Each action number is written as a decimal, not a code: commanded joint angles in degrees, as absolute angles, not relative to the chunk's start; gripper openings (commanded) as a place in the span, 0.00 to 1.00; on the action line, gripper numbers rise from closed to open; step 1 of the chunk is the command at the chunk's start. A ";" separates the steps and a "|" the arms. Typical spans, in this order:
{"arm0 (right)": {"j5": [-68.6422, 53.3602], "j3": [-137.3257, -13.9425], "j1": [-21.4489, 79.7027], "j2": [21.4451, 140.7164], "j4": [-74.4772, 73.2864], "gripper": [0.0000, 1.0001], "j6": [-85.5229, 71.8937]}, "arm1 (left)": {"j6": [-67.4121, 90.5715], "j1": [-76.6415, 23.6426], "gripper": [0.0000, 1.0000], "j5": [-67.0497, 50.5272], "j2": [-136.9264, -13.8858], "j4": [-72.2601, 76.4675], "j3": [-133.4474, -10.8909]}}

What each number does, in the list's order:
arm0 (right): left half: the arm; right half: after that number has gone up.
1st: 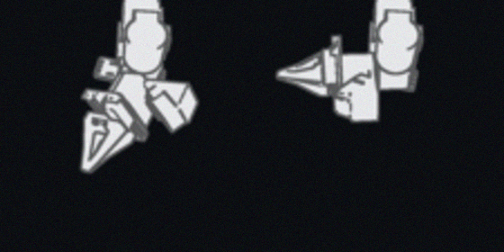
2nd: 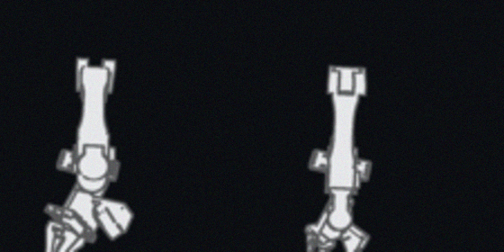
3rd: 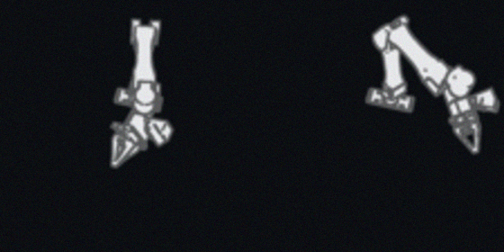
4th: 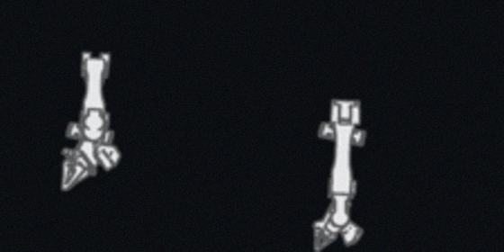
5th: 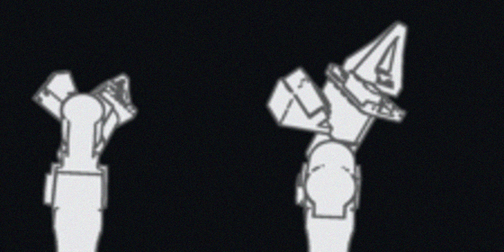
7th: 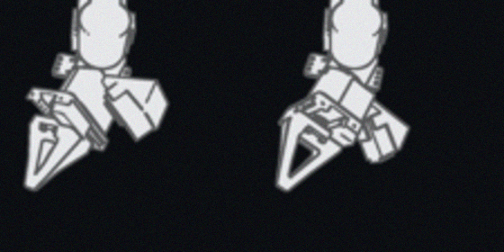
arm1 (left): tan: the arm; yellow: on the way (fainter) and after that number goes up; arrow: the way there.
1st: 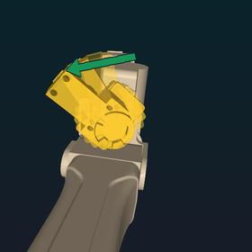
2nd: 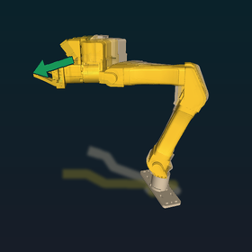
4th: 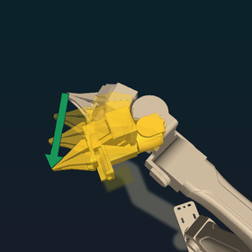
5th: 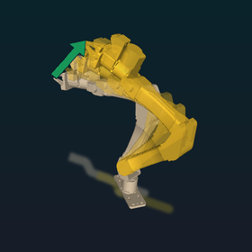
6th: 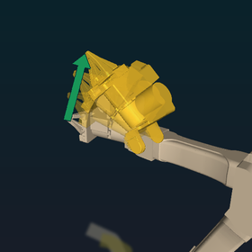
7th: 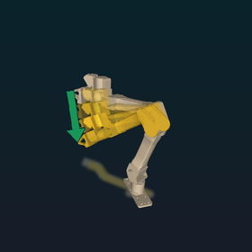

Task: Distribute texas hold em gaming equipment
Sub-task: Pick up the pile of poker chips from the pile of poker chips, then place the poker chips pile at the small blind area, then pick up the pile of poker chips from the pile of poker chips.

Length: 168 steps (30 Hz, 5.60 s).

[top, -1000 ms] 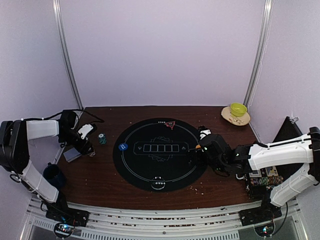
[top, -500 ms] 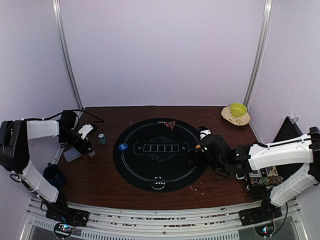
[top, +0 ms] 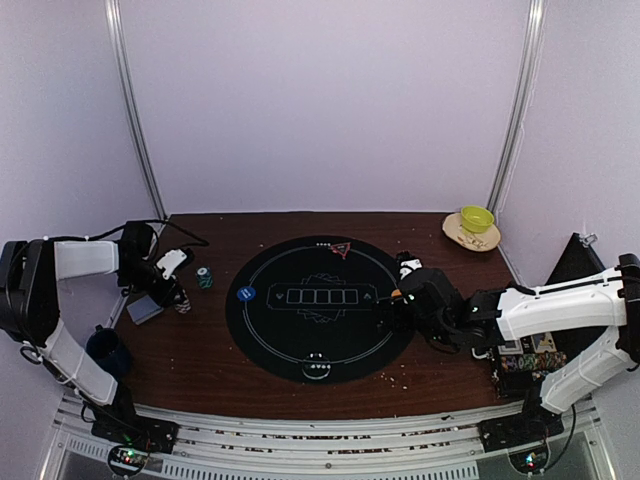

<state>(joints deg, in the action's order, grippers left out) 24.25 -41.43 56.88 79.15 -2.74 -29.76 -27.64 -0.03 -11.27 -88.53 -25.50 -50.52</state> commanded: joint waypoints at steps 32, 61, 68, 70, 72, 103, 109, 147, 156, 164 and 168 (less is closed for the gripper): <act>30.02 -42.22 57.31 79.72 -0.75 1.00 -26.48 | -26.80 -18.56 0.29 -14.43 -89.03 -27.13 -57.33; 30.93 -42.33 57.32 80.93 -0.66 1.00 -26.35 | -23.67 -20.74 0.29 -10.37 -114.81 -24.52 -84.41; 30.70 -42.31 57.42 81.02 -0.64 1.00 -26.39 | -22.37 -20.73 0.29 -9.04 -121.33 -25.59 -90.99; 30.57 -42.28 57.34 81.08 -0.56 1.00 -26.42 | -22.16 -20.69 0.29 -8.19 -122.53 -25.58 -91.80; 30.52 -42.31 57.38 81.19 -0.44 1.00 -26.37 | -22.02 -20.73 0.29 -8.31 -123.62 -25.58 -92.59; 30.84 -43.19 57.44 83.31 -1.14 1.00 -26.22 | -20.72 -20.74 0.66 -9.81 -128.11 -27.67 -100.18; 30.83 -43.24 57.45 83.28 -1.27 1.00 -26.25 | -20.31 -20.39 0.96 -9.48 -116.66 -28.21 -96.88; 31.94 -44.13 58.97 84.10 -2.03 1.00 -26.03 | -29.38 -1.87 0.90 -11.10 -86.37 -26.79 -51.18; 31.97 -44.51 59.19 84.93 -2.20 1.00 -25.92 | -28.96 -1.28 0.83 -10.16 -88.25 -24.90 -51.88; 32.09 -44.72 59.43 85.17 -2.29 1.00 -25.85 | -28.78 -0.83 0.77 -9.12 -89.57 -23.63 -52.06; 32.19 -44.79 59.49 85.25 -2.43 1.00 -25.86 | -28.80 -0.59 0.74 -9.21 -90.01 -23.21 -51.93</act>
<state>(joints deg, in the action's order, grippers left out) 30.39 -43.27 58.94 84.82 -1.91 -25.89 -28.84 -1.32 -9.54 -89.41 -25.39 -50.78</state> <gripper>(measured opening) 0.999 0.750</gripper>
